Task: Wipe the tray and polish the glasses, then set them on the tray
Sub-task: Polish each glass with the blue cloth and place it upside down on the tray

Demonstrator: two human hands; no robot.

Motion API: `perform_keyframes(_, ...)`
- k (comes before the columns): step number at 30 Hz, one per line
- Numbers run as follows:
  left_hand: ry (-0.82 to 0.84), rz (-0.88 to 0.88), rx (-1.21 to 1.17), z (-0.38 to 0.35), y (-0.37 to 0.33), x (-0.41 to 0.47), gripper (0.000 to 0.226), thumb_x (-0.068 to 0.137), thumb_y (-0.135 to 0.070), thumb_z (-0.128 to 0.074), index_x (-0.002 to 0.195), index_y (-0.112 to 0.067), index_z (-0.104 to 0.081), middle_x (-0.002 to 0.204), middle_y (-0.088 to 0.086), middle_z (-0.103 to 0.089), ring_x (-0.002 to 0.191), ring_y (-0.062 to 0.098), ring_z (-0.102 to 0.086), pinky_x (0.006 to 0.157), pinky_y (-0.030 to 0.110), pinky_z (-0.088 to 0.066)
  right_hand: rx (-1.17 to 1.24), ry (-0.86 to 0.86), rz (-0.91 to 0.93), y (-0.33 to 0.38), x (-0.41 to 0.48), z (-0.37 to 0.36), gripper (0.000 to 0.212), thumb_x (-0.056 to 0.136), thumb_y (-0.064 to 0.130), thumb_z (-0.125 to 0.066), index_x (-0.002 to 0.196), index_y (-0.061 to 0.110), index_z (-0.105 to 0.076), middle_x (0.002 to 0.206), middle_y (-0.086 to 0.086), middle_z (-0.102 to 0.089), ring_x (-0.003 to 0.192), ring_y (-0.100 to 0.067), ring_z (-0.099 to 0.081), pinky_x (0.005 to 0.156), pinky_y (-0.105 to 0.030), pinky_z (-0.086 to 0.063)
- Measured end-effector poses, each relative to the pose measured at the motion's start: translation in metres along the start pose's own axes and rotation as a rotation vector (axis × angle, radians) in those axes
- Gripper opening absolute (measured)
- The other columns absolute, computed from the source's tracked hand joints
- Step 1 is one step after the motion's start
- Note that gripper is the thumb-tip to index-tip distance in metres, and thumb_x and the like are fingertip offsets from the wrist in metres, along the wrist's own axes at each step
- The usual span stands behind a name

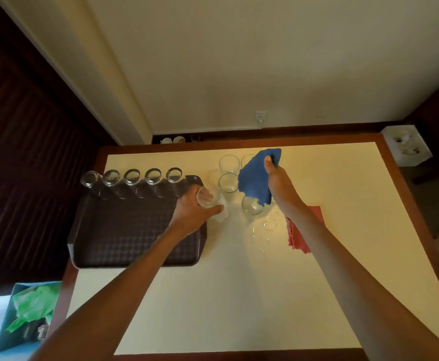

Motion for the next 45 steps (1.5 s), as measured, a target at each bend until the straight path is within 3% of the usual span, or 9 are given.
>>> perform_keyframes(5, -0.129, -0.128, -0.193, 0.072, -0.047, -0.016, 0.051, 0.068, -0.043, -0.088, 0.110, -0.023, -0.065, 0.106, -0.010, -0.073, 0.101, 0.009, -0.071, 0.089, 0.045, -0.062, 0.132, 0.093, -0.086, 0.029, -0.013, -0.043, 0.061, 0.103, 0.050, -0.043, 0.145, 0.006, -0.043, 0.136, -0.013, -0.057, 0.122, -0.032, -0.057, 0.106, -0.041, -0.045)
perform_keyframes(12, -0.269, -0.319, -0.263, 0.151, -0.093, -0.031, 0.044, 0.075, -0.038, -0.090, 0.109, -0.026, -0.064, 0.104, -0.010, -0.075, 0.101, 0.001, -0.070, 0.092, 0.033, -0.059, 0.514, 0.319, -0.143, 0.074, -0.054, -0.118, 0.057, 0.104, 0.049, -0.044, 0.132, 0.001, -0.057, 0.128, -0.021, -0.065, 0.114, -0.032, -0.065, 0.095, -0.044, -0.052)
perform_keyframes(16, -0.298, -0.376, -0.226, 0.190, -0.085, -0.037, 0.042, 0.078, -0.029, -0.091, 0.110, -0.022, -0.065, 0.103, -0.008, -0.075, 0.101, 0.004, -0.071, 0.095, 0.032, -0.058, 0.613, 0.303, -0.175, 0.102, -0.076, -0.152, 0.045, 0.107, 0.042, -0.040, 0.112, 0.002, -0.060, 0.107, -0.018, -0.067, 0.093, -0.028, -0.068, 0.072, -0.040, -0.052)
perform_keyframes(23, -0.381, -0.325, -0.180, 0.271, -0.053, -0.047, 0.059, 0.062, -0.056, -0.086, 0.110, -0.028, -0.066, 0.105, -0.014, -0.073, 0.100, -0.001, -0.068, 0.091, 0.030, -0.058, 0.534, 0.299, -0.159, 0.112, -0.094, -0.198, 0.045, 0.104, 0.042, -0.048, 0.131, 0.006, -0.056, 0.129, -0.015, -0.063, 0.115, -0.031, -0.063, 0.105, -0.051, -0.047)
perform_keyframes(28, -0.441, -0.326, -0.277, 0.301, -0.040, -0.061, 0.048, 0.068, -0.053, -0.085, 0.107, -0.031, -0.066, 0.105, -0.013, -0.073, 0.101, -0.001, -0.068, 0.092, 0.031, -0.058, 0.529, 0.261, -0.132, 0.118, -0.100, -0.220, 0.050, 0.101, 0.046, -0.053, 0.134, 0.009, -0.052, 0.128, -0.013, -0.063, 0.114, -0.031, -0.064, 0.091, -0.047, -0.053)
perform_keyframes(33, -0.360, -0.399, -0.295, 0.306, -0.048, -0.068, 0.046, 0.074, -0.043, -0.090, 0.110, -0.027, -0.067, 0.104, -0.011, -0.075, 0.099, 0.000, -0.069, 0.088, 0.027, -0.057, 0.471, 0.221, -0.084, 0.119, -0.110, -0.247, 0.056, 0.098, 0.051, -0.055, 0.135, 0.009, -0.053, 0.127, -0.014, -0.065, 0.113, -0.032, -0.066, 0.095, -0.048, -0.053)
perform_keyframes(38, -0.124, -0.139, -0.719, 0.312, -0.038, -0.068, 0.075, 0.069, -0.061, -0.086, 0.123, -0.013, -0.068, 0.099, 0.008, -0.073, 0.091, 0.029, -0.076, 0.089, 0.052, -0.062, 0.227, 0.203, 0.095, 0.144, -0.145, -0.271, 0.058, 0.105, 0.051, -0.038, 0.147, 0.011, -0.041, 0.148, -0.010, -0.048, 0.135, -0.027, -0.048, 0.105, -0.036, -0.039)
perform_keyframes(41, 0.028, -0.033, -0.903, 0.307, -0.029, -0.070, 0.084, 0.074, -0.067, -0.081, 0.136, -0.014, -0.062, 0.109, 0.016, -0.067, 0.089, 0.031, -0.074, 0.080, 0.045, -0.062, 0.053, 0.217, 0.318, 0.153, -0.167, -0.291, 0.048, 0.108, 0.042, -0.035, 0.139, 0.008, -0.046, 0.133, -0.015, -0.059, 0.106, -0.017, -0.064, 0.077, -0.020, -0.049)
perform_keyframes(45, 0.186, -0.018, -1.013, 0.306, -0.025, -0.081, 0.072, 0.097, -0.074, -0.043, 0.135, -0.019, -0.068, 0.118, 0.015, -0.074, 0.104, 0.030, -0.072, 0.087, 0.045, -0.059, -0.147, 0.162, 0.497, 0.143, -0.179, -0.316, 0.047, 0.107, 0.046, -0.033, 0.141, 0.015, -0.043, 0.076, 0.007, -0.057, 0.055, 0.004, -0.056, 0.051, -0.013, -0.044)
Point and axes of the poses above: each hand's wrist, its own x-axis towards the middle knuckle, its own z-axis out of the back of the hand, y = z × x, the point moved 1 cm from there along x, towards the middle knuckle
